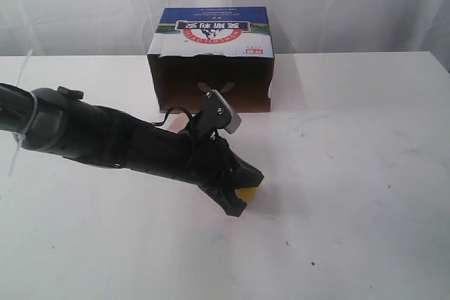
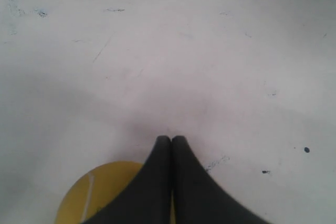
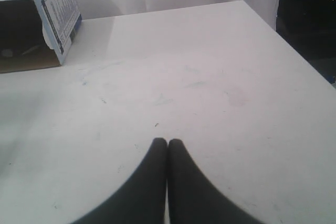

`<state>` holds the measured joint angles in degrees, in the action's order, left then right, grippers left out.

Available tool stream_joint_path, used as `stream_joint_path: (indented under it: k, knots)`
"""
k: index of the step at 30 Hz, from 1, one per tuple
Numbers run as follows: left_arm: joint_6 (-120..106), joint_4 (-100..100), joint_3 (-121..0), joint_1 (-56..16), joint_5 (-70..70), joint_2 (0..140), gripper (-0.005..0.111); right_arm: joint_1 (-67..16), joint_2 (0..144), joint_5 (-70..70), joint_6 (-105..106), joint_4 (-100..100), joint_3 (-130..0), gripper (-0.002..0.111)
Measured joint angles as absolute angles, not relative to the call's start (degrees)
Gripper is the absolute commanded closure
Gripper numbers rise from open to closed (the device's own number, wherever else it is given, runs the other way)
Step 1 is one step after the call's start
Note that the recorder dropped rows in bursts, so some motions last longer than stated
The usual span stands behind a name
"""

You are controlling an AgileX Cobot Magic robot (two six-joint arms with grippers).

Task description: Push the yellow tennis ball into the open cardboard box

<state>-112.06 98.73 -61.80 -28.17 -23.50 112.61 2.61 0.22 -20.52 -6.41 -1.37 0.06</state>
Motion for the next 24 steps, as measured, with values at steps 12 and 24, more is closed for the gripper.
stream_joint_path:
  k: [12, 24]
  knots:
    - [-112.1, 98.7, -61.8, -28.2, -24.9, 113.0, 0.107, 2.6, 0.2, -20.5, -6.4, -1.4, 0.1, 0.108]
    - [-112.1, 98.7, -61.8, -28.1, -27.3, 113.2, 0.107, 2.6, 0.2, -18.8, 0.9, 2.3, 0.1, 0.108]
